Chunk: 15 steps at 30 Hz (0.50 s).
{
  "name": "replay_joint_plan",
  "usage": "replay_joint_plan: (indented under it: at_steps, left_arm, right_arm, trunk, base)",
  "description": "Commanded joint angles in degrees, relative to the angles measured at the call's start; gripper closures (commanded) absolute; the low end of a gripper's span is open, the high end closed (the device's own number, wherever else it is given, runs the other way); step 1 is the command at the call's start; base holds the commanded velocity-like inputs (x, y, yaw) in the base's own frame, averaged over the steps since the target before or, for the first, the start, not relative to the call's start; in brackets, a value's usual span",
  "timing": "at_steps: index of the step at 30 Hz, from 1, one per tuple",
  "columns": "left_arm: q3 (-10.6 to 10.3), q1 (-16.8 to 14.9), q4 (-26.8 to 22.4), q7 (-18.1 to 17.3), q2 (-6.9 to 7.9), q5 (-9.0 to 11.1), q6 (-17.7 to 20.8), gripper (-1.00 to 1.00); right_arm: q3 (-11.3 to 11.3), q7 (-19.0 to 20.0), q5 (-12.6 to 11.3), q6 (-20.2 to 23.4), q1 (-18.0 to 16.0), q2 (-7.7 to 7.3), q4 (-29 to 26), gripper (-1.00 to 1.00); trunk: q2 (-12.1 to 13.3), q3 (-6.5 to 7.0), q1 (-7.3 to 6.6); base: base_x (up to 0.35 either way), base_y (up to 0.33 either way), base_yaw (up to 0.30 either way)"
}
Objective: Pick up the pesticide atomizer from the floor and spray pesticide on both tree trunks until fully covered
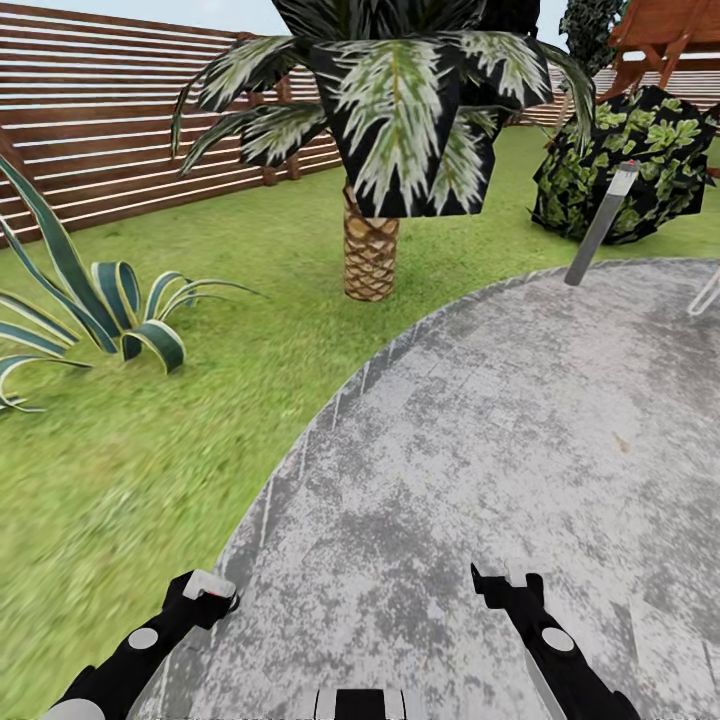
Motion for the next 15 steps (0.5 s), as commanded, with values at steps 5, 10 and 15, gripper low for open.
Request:
replay_joint_plan:
  at_steps: [5,10,15]
  left_arm:
    - [0.54,-0.03,0.02,-0.35,-0.04,-0.36,-0.21,-1.0]
    - [0.66,-0.11,0.01,-0.28,-0.04,-0.33,-0.21,-1.0]
    - [0.73,-0.12,0.01,-0.26,0.01,-0.26,-0.36,-1.0]
  right_arm:
    - [-0.03,0.01,0.1,-0.16,-0.02,0.0,0.03,-1.0]
    - [0.02,0.08,0.07,-0.18,-0.02,0.0,0.03,-1.0]
    - [-0.03,0.08,0.03,-0.17,-0.02,0.0,0.03,-1.0]
  trunk:
    - [-0.08,-1.15,0.11]
    - [-0.15,-2.28,0.24]
    - [-0.2,-3.48,0.35]
  base:
    - [0.0,0.0,0.0]
    - [0.0,0.0,0.0]
    - [0.0,0.0,0.034]
